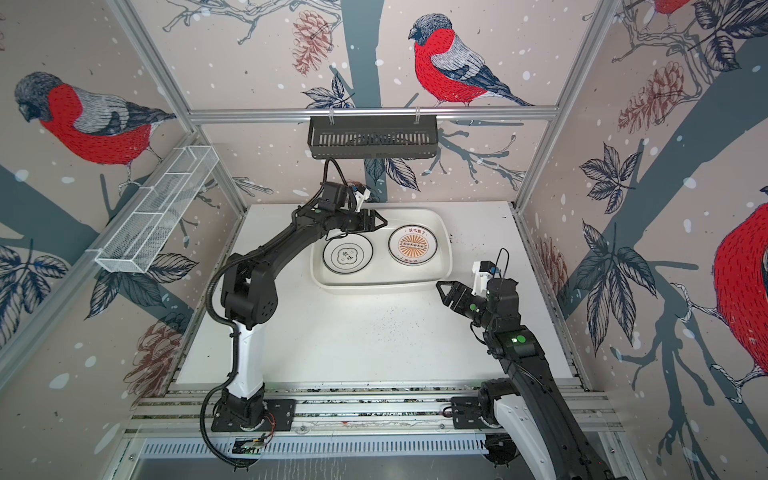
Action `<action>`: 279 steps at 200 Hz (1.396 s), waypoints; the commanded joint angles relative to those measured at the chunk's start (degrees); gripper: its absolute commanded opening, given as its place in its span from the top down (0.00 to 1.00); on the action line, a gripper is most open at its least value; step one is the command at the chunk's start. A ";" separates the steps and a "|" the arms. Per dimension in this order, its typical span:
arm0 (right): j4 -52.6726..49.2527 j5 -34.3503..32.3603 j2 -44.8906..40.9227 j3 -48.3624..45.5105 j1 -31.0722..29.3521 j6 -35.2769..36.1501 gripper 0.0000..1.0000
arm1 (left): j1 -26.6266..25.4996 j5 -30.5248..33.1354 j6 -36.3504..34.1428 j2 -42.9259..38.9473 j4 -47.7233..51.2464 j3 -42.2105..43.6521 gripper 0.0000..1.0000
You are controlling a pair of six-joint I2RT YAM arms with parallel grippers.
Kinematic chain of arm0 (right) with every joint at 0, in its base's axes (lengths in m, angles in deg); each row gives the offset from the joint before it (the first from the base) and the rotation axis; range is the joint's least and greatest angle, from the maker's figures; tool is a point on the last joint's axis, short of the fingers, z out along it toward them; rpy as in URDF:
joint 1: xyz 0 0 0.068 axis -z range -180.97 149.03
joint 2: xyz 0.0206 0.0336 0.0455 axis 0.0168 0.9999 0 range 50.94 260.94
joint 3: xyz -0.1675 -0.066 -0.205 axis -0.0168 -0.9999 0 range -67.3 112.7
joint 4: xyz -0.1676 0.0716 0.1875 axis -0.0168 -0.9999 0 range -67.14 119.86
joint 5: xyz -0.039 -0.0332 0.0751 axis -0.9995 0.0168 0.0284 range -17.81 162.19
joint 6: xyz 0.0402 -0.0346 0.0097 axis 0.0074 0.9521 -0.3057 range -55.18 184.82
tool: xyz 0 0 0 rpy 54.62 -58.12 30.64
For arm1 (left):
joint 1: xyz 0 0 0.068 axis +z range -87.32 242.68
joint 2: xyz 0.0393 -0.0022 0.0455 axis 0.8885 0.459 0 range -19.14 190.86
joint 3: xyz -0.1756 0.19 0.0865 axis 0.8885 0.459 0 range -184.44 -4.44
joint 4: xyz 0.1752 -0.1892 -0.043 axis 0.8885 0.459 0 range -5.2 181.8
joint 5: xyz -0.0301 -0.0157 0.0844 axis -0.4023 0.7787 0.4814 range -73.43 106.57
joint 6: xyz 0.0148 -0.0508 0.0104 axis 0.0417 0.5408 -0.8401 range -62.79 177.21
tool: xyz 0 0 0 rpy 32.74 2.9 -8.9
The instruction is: Place the plates into the plastic bin on the countertop
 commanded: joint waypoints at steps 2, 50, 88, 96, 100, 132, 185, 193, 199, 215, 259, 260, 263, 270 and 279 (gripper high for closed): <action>4.60 -2.62 3.51 2.62 0.81 5.25 0.11 | 0.43 2.67 -7.35 -5.12 1.66 2.81 0.24; 8.21 -7.05 8.66 5.89 3.26 10.54 0.00 | 4.13 5.35 -13.47 -17.02 0.87 14.60 0.23; 14.28 -18.13 8.52 2.36 4.11 17.10 0.00 | 10.30 7.55 -16.36 -27.21 -2.78 28.16 0.23; 16.61 -20.74 7.80 0.60 4.52 18.13 0.00 | 11.74 8.36 -17.15 -29.39 -3.92 31.20 0.23; 17.94 -21.98 7.46 -0.29 4.81 18.23 0.00 | 12.45 9.09 -17.17 -30.50 -4.59 32.56 0.23; 31.72 -27.80 3.56 -9.72 8.06 21.23 0.00 | 18.98 16.36 -15.66 -38.44 -13.06 45.80 0.22; 51.62 -33.68 5.01 -21.17 15.17 24.84 0.00 | 30.65 21.41 -10.74 -51.00 -43.01 72.99 0.02; 53.76 -34.63 6.11 -22.44 15.50 24.89 0.00 | 31.86 21.42 -10.66 -52.40 -46.96 76.14 0.02; 56.21 -34.52 7.07 -23.72 15.71 25.43 0.00 | 32.47 21.56 -10.60 -53.26 -49.12 77.96 0.02; 64.26 -34.55 10.59 -26.60 16.18 25.56 0.00 | 33.28 21.78 -11.55 -54.97 -55.25 82.98 0.02; 79.30 -32.73 25.08 -27.55 14.49 30.77 0.00 | 33.53 17.85 -10.77 -52.50 -72.37 93.06 0.02; 79.88 -32.66 25.41 -27.64 14.49 30.86 0.00 | 33.50 17.66 -10.89 -52.36 -72.79 93.16 0.02; 81.47 -32.48 26.28 -27.77 14.42 31.08 0.00 | 33.48 17.28 -11.15 -51.86 -74.16 93.61 0.02; 85.23 -31.50 28.13 -28.26 14.41 31.46 0.00 | 33.49 16.57 -11.44 -50.72 -77.42 94.76 0.02; 88.42 -30.02 30.15 -28.37 14.32 31.44 0.00 | 33.48 15.71 -12.20 -49.28 -81.26 96.12 0.02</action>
